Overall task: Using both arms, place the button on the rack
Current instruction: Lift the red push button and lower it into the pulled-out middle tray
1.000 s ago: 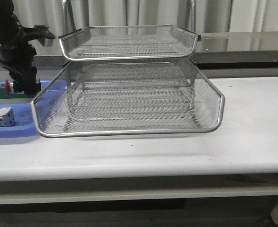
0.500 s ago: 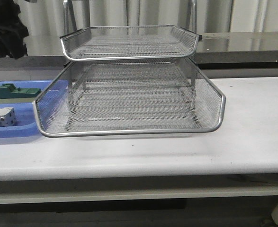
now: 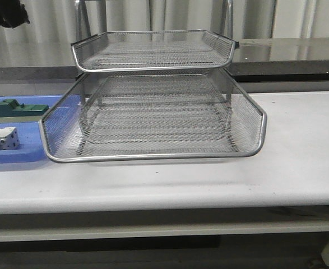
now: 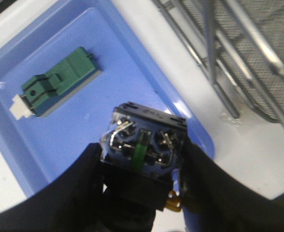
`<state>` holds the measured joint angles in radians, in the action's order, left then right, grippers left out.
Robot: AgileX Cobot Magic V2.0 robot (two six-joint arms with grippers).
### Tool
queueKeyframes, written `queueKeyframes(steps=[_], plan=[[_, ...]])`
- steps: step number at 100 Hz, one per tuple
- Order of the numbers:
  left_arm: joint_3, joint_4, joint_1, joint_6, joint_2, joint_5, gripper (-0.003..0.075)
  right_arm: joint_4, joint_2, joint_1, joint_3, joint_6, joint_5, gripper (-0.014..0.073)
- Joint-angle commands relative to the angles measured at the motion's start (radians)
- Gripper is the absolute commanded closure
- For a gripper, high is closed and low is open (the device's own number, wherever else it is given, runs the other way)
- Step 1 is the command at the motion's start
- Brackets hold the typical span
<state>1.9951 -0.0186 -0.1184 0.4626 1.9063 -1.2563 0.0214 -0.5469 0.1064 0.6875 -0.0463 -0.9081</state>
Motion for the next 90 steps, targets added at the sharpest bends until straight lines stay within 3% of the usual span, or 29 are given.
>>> queueKeyframes(steps=[1, 51, 90], plan=[[-0.035, -0.031, -0.051, -0.008, -0.104, -0.019, 0.0716, 0.0, -0.001, -0.007, 0.023, 0.001, 0.063, 0.0662], [-0.159, -0.05, -0.413, 0.02, -0.108, 0.015, 0.0716, 0.0, -0.001, -0.007, 0.023, 0.001, 0.063, 0.0662], [-0.159, -0.05, -0.545, 0.022, -0.003, 0.131, 0.0716, 0.0, -0.001, -0.007, 0.023, 0.001, 0.063, 0.0662]])
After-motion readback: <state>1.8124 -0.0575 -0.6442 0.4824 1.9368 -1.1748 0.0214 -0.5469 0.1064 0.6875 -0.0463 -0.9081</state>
